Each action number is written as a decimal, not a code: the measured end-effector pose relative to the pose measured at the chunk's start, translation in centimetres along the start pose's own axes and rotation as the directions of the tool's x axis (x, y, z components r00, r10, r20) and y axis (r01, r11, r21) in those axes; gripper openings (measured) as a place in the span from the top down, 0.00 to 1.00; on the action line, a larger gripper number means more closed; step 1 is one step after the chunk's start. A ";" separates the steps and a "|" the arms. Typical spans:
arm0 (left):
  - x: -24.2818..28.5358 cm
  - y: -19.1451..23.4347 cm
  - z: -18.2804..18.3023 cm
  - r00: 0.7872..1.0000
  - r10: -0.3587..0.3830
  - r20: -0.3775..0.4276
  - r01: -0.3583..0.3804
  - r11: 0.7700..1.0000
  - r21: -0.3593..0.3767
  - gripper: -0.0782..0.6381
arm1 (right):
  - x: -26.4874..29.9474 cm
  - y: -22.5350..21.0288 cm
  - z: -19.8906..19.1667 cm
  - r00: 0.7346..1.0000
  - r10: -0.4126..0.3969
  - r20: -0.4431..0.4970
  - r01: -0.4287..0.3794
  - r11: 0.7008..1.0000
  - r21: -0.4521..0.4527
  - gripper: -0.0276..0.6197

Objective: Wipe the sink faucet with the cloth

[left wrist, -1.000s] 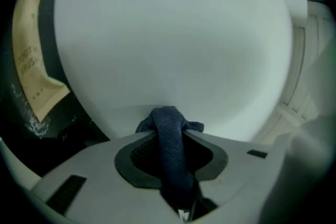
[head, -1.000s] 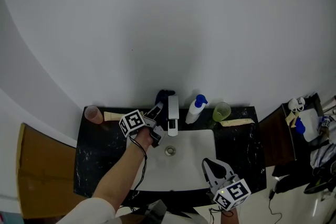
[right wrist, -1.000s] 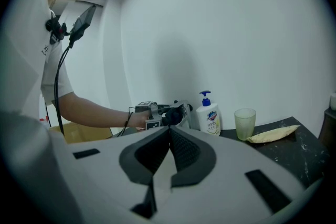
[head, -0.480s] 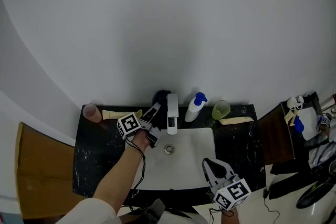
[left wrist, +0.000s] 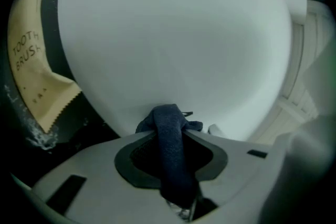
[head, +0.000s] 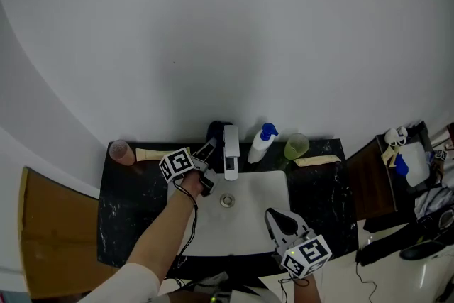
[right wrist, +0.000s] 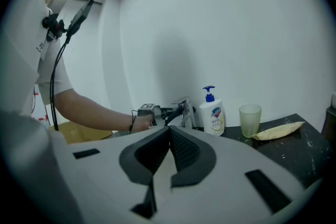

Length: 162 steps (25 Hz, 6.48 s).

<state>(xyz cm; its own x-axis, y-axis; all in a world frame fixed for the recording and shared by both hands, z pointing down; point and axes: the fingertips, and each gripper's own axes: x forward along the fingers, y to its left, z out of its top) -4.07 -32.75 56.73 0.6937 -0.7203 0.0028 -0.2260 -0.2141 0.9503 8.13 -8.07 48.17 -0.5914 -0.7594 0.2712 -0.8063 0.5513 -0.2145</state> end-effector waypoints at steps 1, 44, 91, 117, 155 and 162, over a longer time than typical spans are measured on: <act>-0.1 1.5 -0.6 0.998 0.047 -0.029 -0.047 0.999 0.013 0.74 | 0.8 0.3 -0.2 1.000 0.011 -0.007 -0.011 1.000 -0.009 0.95; -5.3 -0.2 -9.1 0.891 0.442 -0.103 0.051 0.128 0.990 0.74 | -0.3 0.5 -2.3 0.996 0.087 -0.017 -0.087 0.996 0.010 0.95; -3.7 -0.8 -9.2 0.900 0.436 -0.003 0.009 -0.012 1.000 0.74 | -0.2 0.3 -3.2 0.989 0.139 -0.059 -0.139 0.990 0.003 0.95; -4.1 -1.2 -9.7 0.911 0.412 -0.001 -0.009 0.023 1.000 0.74 | -1.5 -1.1 -4.3 0.993 0.101 -0.057 -0.100 0.994 0.033 0.95; -6.3 1.1 -12.1 0.885 0.430 -0.179 0.178 0.044 0.983 0.74 | -0.5 -2.1 -4.8 0.995 0.060 -0.079 -0.057 0.998 0.041 0.95; -2.1 1.2 -11.6 0.882 0.419 -0.216 0.216 0.049 0.975 0.74 | -0.9 -3.1 -5.5 0.995 0.023 -0.095 -0.018 0.998 0.055 0.95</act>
<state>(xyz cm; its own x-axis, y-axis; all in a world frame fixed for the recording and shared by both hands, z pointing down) 2.19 -23.84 61.46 0.6651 -0.5822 0.4676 -0.5281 -0.8094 -0.2567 11.07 -7.21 53.79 -0.6084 -0.7100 0.3545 -0.7936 0.5447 -0.2709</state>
